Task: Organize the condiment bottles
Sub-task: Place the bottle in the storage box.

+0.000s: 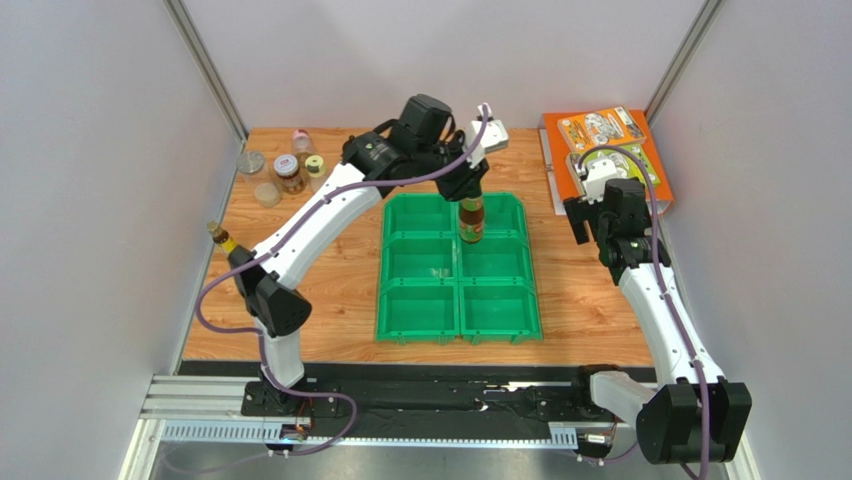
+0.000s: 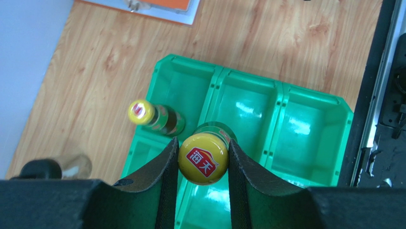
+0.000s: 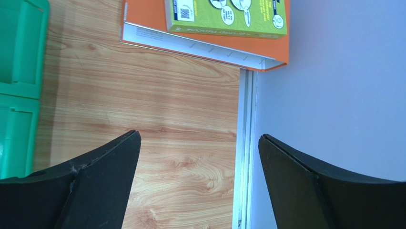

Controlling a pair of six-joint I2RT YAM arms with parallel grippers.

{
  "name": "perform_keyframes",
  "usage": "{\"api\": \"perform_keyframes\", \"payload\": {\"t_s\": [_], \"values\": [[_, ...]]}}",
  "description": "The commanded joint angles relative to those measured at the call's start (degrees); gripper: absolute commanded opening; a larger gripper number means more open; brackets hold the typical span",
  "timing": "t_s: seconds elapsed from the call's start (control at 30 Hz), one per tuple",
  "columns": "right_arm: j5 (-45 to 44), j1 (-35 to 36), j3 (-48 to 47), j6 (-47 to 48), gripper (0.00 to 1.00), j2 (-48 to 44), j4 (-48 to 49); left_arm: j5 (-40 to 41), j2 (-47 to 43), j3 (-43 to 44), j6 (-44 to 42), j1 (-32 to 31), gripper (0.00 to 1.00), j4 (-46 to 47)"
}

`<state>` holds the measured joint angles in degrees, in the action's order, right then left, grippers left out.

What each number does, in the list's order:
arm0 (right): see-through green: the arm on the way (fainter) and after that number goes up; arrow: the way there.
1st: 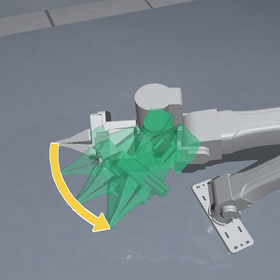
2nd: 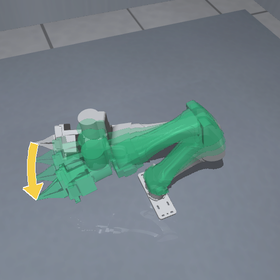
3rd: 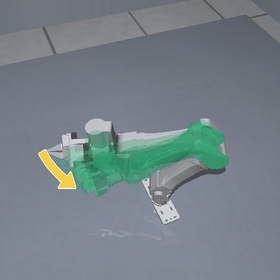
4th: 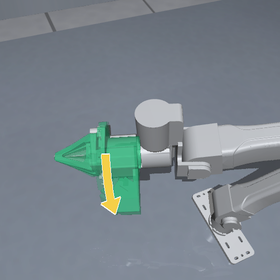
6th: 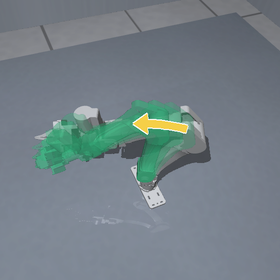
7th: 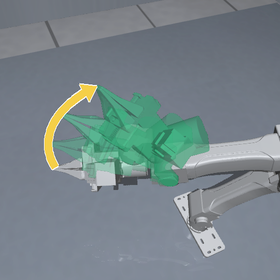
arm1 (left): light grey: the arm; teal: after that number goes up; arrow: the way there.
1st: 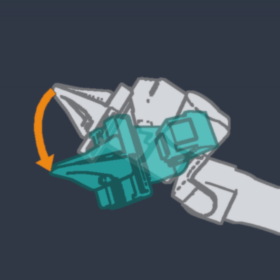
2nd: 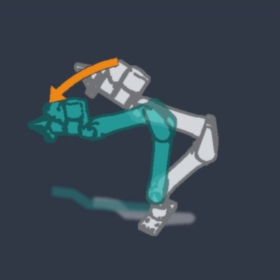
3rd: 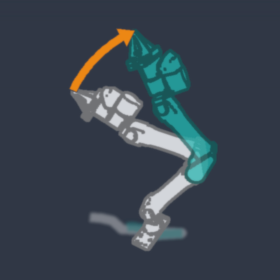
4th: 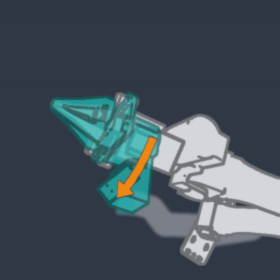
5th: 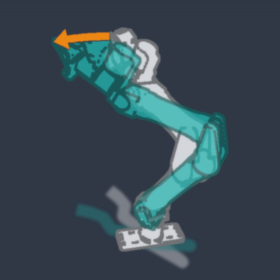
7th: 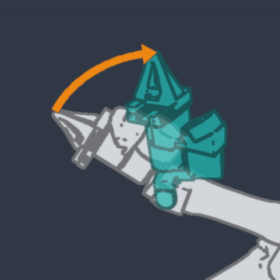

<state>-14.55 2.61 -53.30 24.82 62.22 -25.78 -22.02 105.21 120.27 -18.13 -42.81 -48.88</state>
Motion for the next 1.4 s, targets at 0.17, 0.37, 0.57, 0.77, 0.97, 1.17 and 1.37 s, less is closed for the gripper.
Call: {"api": "perform_keyframes", "payload": {"t_s": [0.17, 0.37, 0.57, 0.77, 0.97, 1.17, 1.37], "values": [[-0.92, -2.17, -1.63, -1.70, 0.98, -0.08, 2.75, -2.50, 7.55, 13.41, -1.12, -2.72, 0.00, 5.64], [-0.57, -2.08, -1.46, -1.53, 0.97, -0.34, 2.58, -1.62, 11.16, 15.26, -1.38, -3.07, 0.00, 10.91], [0.13, -2.08, -1.28, -1.44, 0.97, -0.69, 2.40, -0.66, 13.88, 15.70, -2.35, -3.07, 0.00, 15.57], [0.75, -2.08, -1.11, -1.44, 0.97, -0.87, 2.14, 0.49, 16.52, 17.10, -3.75, -3.07, 0.00, 18.03], [1.45, -2.09, -1.02, -1.35, 0.97, -1.22, 1.96, 1.45, 20.12, 19.56, -5.16, -3.33, 0.00, 18.65], [2.15, -2.08, -1.02, -1.26, 0.97, -1.40, 1.79, 1.28, 21.18, 17.21, -5.60, -3.34, 0.00, 18.91], [3.03, -2.08, -0.93, -1.44, 0.97, -1.66, 1.35, 2.51, 20.83, 13.51, -6.39, -3.34, 0.00, 19.62]]}}
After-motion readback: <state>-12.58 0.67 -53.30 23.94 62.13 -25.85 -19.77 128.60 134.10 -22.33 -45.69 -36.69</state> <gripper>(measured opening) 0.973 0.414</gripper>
